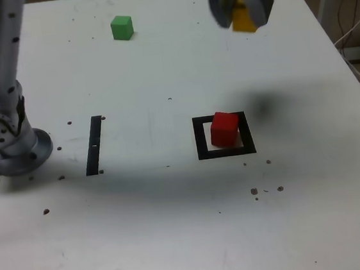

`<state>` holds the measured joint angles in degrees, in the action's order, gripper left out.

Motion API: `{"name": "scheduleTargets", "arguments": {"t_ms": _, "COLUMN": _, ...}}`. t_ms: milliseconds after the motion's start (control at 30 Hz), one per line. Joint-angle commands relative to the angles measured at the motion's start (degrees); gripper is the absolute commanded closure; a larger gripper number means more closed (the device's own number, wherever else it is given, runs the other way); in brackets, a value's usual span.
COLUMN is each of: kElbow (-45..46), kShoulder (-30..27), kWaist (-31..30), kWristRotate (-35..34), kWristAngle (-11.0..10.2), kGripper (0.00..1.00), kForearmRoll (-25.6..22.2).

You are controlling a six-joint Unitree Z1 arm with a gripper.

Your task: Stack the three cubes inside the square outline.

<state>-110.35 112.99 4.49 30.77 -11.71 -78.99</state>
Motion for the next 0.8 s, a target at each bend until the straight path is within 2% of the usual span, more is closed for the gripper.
{"name": "scheduleTargets", "arguments": {"t_ms": 0, "kElbow": 11.6, "kShoulder": -9.6, "kWaist": -2.9, "kWristRotate": -3.7, "kWristAngle": 0.0, "kGripper": 0.88, "kForearmRoll": 0.1}}
{"name": "scheduleTargets", "arguments": {"t_ms": 400, "kElbow": 17.1, "kShoulder": -10.1, "kWaist": -14.1, "kWristRotate": -20.9, "kWristAngle": 1.8, "kGripper": 0.88, "kForearmRoll": -1.5}}
{"name": "scheduleTargets", "arguments": {"t_ms": 567, "kElbow": 15.7, "kShoulder": -7.1, "kWaist": -18.9, "kWristRotate": -26.2, "kWristAngle": 1.9, "kGripper": 0.88, "kForearmRoll": -1.8}}
{"name": "scheduleTargets", "arguments": {"t_ms": 767, "kElbow": 14.3, "kShoulder": -2.6, "kWaist": -21.8, "kWristRotate": -29.1, "kWristAngle": 3.6, "kGripper": 0.88, "kForearmRoll": -0.7}}
